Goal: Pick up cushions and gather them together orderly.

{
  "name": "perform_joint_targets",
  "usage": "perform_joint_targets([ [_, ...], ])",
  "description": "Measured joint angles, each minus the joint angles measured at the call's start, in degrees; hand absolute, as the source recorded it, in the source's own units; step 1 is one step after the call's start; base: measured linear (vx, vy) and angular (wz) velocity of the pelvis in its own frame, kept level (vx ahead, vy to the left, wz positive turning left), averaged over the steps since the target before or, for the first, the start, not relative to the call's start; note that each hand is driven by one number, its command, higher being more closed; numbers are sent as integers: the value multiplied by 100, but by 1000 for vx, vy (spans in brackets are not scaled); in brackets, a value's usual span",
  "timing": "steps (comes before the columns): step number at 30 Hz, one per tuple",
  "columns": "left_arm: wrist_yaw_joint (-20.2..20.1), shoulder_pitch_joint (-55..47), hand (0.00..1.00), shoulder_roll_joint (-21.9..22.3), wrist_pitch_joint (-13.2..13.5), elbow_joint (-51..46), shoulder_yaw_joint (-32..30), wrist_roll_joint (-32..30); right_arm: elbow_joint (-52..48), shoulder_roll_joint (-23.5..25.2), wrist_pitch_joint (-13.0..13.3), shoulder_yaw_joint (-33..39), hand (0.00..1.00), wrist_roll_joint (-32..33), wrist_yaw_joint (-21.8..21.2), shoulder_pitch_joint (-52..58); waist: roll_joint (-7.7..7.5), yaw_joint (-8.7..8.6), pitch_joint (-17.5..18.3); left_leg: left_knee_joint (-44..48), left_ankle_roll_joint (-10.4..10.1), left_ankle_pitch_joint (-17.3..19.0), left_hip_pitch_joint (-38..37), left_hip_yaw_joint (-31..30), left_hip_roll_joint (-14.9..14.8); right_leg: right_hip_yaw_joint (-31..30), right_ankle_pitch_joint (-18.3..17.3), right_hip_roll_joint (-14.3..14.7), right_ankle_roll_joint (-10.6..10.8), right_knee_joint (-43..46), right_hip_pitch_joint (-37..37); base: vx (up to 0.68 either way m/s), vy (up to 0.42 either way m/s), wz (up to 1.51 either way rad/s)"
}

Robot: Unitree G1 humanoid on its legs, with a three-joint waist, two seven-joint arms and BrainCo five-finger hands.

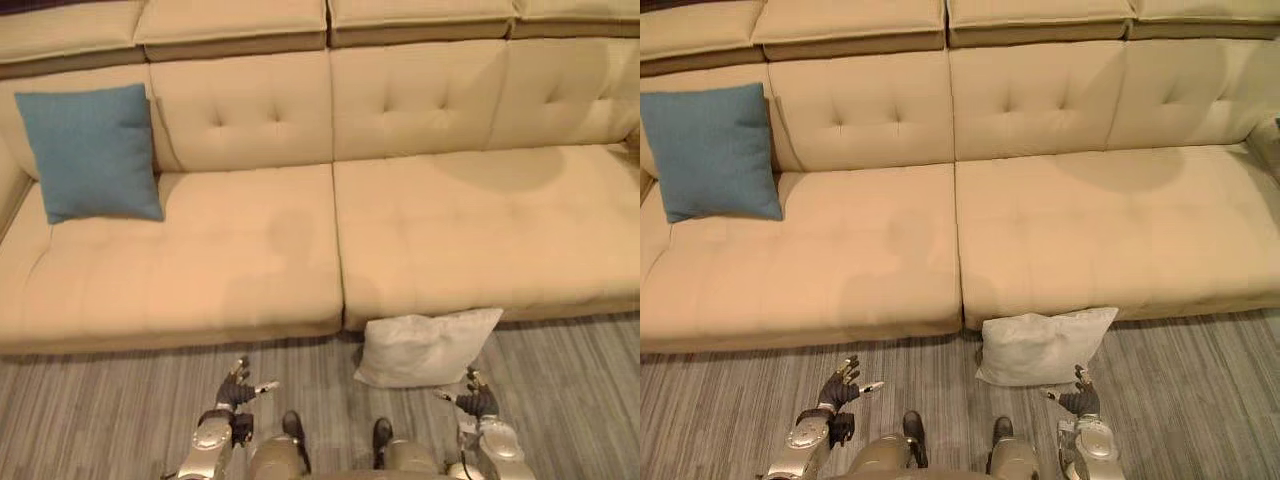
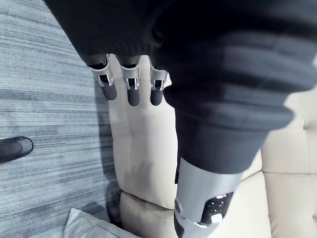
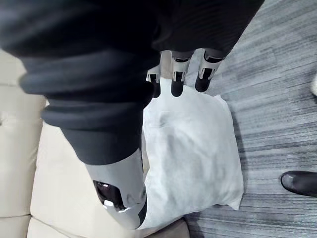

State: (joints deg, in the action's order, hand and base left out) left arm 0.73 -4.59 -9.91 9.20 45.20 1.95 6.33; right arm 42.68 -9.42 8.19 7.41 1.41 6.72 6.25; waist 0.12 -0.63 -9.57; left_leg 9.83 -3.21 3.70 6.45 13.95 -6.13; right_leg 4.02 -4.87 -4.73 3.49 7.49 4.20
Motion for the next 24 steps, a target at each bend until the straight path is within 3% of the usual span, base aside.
perform_joint_targets([
  [6,-37,75,0,0,-5,167,-32,-16,145,-5,-9,105,0,24,-74,-246,-11,-10,0,18,0,42,64,98,0,-903,517,92,89,-275,398,-94,43,-81],
  [9,-32,115,0,-98,-9,162,-56,-14,143,-21,-41,57,0,24,-70,-488,-120,-19,-46,332,-14,429,215,624,-103,-1608,927,222,204,-445,815,-209,68,-138],
  [10,-28,107,0,-121,-9,154,-151,-12,141,-29,-77,29,0,23,-69,-540,-203,-53,-66,415,-9,598,217,970,-202,-1543,948,168,120,-715,869,-254,38,-147],
  [12,0,100,0,-135,-14,153,-310,-12,143,-52,-95,-47,0,23,-60,-648,-194,-58,-111,413,-46,628,100,1510,-464,-289,805,8,-470,-702,972,-170,-4,-157],
  [14,38,5,0,-196,-54,156,-420,-10,153,-82,-94,-81,0,21,-56,-704,-221,-23,-111,555,-53,672,-131,2180,-749,1671,547,-213,-1006,-357,1046,-65,-31,-192],
  [15,53,-13,0,-228,-59,152,-426,-10,178,-122,-94,-83,0,19,-38,-727,-218,-6,-111,671,-41,723,-313,2579,-862,2585,402,-420,-1174,-159,969,-7,-29,-174],
  [17,51,-56,0,-297,-68,155,-476,-5,179,-127,-92,-138,0,18,-29,-734,-281,-21,-116,795,-130,709,-547,2750,-899,2891,481,-625,-1079,272,1031,44,-107,-143],
  [18,54,-39,0,-319,-78,159,-474,11,184,-147,-93,-165,0,13,-34,-677,-306,-88,-134,875,-415,941,-713,2695,-909,2629,740,-646,-707,520,1082,37,-148,-117],
  [19,62,-24,0,-290,-97,162,-472,19,193,-170,-94,-167,0,12,-36,-657,-262,-134,-140,919,-463,1044,-756,2685,-972,2538,680,-586,-624,625,1116,7,-99,-104],
  [20,59,5,0,-251,-106,157,-439,19,192,-198,-94,-171,0,5,-36,-597,-215,-174,-131,933,-644,1221,-809,2657,-1010,2380,618,-428,-578,625,1148,-7,-80,-116],
  [21,56,21,0,-180,-105,163,-416,18,216,-232,-100,-193,0,-1,-35,-581,28,-101,-98,915,-605,1325,-806,2612,-1178,2208,378,-221,-422,721,1234,32,-90,-118],
  [22,55,25,0,-143,-98,156,-410,22,218,-260,-103,-199,0,-3,-36,-580,111,-116,-118,1028,-601,1331,-804,2648,-1293,2098,213,-182,-545,1144,1355,111,-87,-88],
  [23,53,18,0,-91,-87,139,-396,26,222,-280,-130,-206,0,-7,-36,-483,49,-219,-136,1447,-479,1425,-817,2676,-1402,1599,-315,-211,-554,1859,1309,222,-134,-58],
  [24,57,62,0,31,-110,166,-353,30,253,-342,-164,-279,0,-22,-33,-456,184,-145,-234,2171,-167,1445,-716,2375,-1727,1433,-634,3,-423,1758,1142,200,-110,-47],
])
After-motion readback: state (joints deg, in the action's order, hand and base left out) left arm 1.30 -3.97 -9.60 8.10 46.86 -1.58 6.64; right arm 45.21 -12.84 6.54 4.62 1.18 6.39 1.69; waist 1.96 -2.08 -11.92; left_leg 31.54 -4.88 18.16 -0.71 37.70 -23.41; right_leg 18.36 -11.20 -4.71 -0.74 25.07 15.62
